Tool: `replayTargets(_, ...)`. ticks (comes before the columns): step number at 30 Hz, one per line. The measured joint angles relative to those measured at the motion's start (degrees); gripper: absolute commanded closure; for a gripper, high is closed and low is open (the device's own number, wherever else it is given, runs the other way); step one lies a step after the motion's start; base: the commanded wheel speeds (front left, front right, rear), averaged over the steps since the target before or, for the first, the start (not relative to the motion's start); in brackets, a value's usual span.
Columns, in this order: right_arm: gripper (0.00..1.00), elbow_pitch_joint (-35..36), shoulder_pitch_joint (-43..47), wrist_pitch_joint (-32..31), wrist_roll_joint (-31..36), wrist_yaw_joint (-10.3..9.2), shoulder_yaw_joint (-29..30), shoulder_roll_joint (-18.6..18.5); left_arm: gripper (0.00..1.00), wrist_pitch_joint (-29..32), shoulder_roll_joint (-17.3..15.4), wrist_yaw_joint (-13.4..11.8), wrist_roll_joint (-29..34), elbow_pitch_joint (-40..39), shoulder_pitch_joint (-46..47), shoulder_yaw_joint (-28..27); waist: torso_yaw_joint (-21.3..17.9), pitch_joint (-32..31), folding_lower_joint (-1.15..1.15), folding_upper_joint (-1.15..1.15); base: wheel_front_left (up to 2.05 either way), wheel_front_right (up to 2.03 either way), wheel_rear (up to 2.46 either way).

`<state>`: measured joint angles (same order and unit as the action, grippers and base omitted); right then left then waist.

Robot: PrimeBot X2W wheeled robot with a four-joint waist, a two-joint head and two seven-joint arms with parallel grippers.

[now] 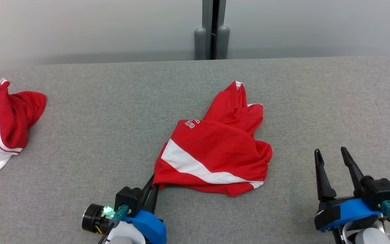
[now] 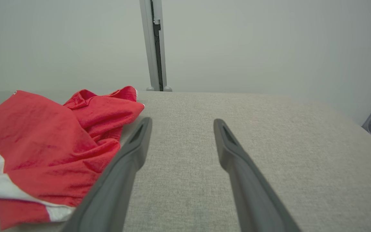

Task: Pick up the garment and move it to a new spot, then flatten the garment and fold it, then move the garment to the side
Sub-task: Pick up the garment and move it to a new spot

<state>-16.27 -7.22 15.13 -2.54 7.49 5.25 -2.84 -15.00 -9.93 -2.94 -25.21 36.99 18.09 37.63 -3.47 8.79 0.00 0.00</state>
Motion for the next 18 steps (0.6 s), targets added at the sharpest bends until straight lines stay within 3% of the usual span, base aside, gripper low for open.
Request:
replayTargets(3, 0.00, -0.4, 0.0, 0.0, 0.0, 0.00, -0.7, 0.0, 1.00, 0.0, 0.6, -0.1, 0.3, -1.9, -2.5, -2.1, 0.5, -0.5, 0.00, 0.00, 0.00, 0.00, 0.00)
replayTargets(4, 0.00, -0.5, 0.0, 0.0, 0.0, 0.00, -0.8, 0.0, 0.67, 0.0, 0.8, -0.1, 0.7, -2.7, -3.0, -2.8, 0.7, -0.7, 0.00, 0.00, 0.00, 0.00, 0.00)
replayTargets(5, 0.00, -0.6, 0.0, 0.0, 0.0, 0.00, -0.9, 0.0, 0.00, 0.0, 1.1, -0.1, 1.0, -3.8, -3.5, -3.7, 0.8, -0.9, 0.00, 0.00, 0.00, 0.00, 0.00)
replayTargets(18, 0.00, -1.4, 0.9, 0.0, -0.2, 0.00, -3.0, 0.0, 0.00, -0.1, 1.8, 2.4, 4.0, -16.7, -9.9, -16.8, 2.3, -5.8, 0.00, 0.00, 0.00, 0.00, 0.00)
